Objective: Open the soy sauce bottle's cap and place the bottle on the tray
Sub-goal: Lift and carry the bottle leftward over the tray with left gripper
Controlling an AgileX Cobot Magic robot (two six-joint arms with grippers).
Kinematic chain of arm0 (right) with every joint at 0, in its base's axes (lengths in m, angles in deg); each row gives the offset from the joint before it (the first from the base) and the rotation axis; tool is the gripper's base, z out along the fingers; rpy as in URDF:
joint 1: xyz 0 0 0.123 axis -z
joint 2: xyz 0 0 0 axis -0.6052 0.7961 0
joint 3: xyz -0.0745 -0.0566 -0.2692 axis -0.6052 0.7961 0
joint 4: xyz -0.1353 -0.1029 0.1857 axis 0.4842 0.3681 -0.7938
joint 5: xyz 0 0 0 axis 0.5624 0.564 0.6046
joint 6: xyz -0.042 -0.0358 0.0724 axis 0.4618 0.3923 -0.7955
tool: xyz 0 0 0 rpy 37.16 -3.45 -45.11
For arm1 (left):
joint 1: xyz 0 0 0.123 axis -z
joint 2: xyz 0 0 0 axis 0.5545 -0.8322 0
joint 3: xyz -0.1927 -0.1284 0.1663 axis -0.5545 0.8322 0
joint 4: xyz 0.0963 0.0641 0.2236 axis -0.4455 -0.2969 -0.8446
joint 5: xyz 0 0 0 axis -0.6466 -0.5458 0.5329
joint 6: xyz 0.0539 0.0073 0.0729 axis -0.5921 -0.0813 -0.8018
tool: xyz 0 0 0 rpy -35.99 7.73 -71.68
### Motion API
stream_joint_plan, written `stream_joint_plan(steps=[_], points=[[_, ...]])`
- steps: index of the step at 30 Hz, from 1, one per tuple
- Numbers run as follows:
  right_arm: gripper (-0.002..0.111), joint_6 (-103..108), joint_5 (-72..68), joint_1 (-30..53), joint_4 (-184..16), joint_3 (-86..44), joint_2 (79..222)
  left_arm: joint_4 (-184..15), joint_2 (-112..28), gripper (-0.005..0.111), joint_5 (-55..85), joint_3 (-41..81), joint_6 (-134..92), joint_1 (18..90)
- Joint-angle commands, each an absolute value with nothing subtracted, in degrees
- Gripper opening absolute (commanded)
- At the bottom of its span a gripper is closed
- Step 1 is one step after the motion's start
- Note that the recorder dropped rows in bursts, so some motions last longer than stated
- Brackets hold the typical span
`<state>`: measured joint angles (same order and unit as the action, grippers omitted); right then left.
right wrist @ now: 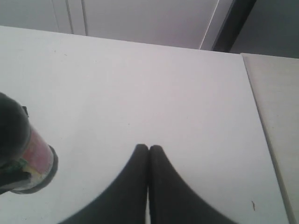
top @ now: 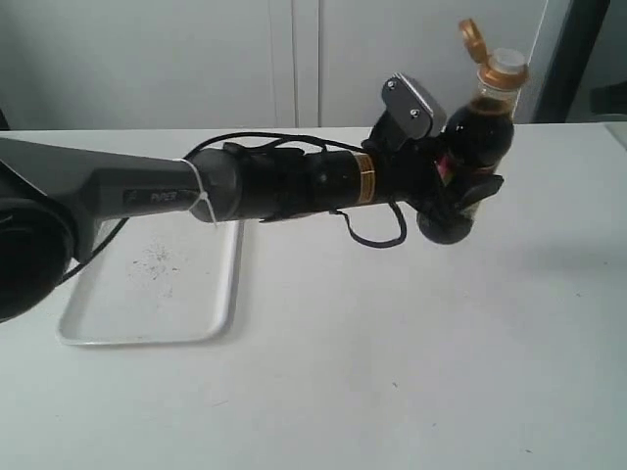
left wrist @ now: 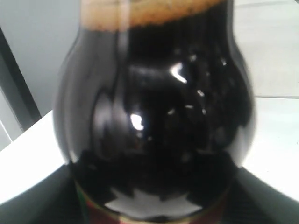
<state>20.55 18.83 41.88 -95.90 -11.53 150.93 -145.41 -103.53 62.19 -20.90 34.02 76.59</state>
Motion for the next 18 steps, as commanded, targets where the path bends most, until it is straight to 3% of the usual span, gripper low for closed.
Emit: stream_joint_plan(steps=[1, 18], points=[[0.000, 19.7, 19.1, 42.4, -95.5, -11.4, 150.6, -141.5, -97.4, 0.000, 67.5, -16.7, 33.2, 73.5], [0.000, 20.0, 20.1, 42.3, -98.4, -11.4, 150.6, -133.4, -78.3, 0.000, 65.0, 10.1, 17.4, 64.8]])
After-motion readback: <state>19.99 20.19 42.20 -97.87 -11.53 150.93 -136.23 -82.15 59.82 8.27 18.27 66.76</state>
